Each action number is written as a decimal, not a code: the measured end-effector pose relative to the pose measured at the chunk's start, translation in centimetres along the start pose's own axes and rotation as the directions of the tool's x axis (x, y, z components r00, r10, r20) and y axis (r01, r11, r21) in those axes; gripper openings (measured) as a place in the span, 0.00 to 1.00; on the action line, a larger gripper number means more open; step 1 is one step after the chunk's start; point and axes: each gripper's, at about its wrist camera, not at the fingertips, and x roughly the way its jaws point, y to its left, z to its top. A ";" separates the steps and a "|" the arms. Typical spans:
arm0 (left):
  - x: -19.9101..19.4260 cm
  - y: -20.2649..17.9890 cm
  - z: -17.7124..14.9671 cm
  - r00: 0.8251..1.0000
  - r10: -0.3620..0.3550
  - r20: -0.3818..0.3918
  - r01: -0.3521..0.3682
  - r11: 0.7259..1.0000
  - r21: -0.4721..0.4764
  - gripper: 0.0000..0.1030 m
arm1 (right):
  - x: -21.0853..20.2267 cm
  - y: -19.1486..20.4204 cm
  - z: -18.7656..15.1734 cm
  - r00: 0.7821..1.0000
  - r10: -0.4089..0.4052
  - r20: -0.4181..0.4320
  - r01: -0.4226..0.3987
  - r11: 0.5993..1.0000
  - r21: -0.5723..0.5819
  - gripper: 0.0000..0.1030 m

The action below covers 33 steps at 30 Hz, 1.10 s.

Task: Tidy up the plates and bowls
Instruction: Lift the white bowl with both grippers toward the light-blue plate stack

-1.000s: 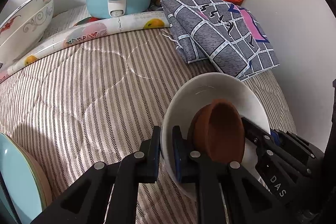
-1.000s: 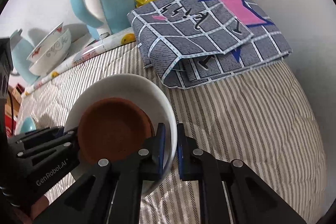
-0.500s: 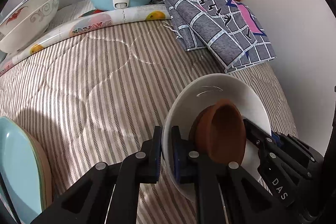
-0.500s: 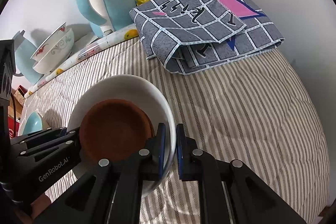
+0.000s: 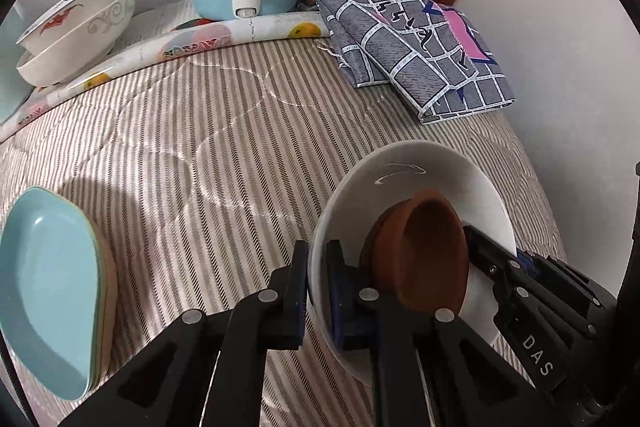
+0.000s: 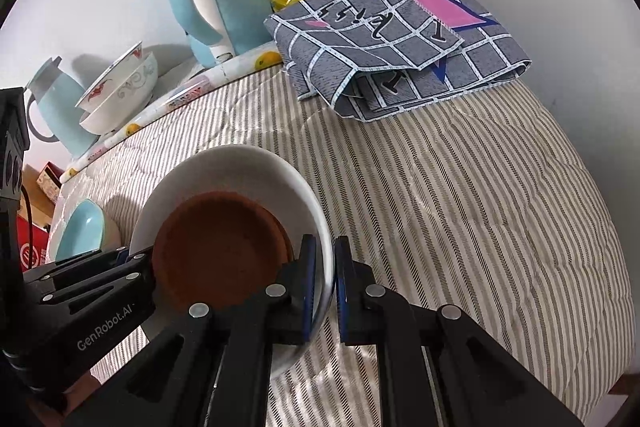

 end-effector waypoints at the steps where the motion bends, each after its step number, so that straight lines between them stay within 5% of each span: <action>1: -0.2 0.0 0.0 1.000 0.000 0.002 0.000 1.000 0.000 0.09 | -0.2 0.1 -0.1 1.000 0.003 0.002 -0.003 1.000 0.001 0.09; 33: -6.3 2.4 -1.8 0.997 -0.013 0.080 0.013 1.000 0.003 0.09 | -5.5 4.2 -1.5 0.997 0.002 0.074 0.000 1.000 -0.028 0.08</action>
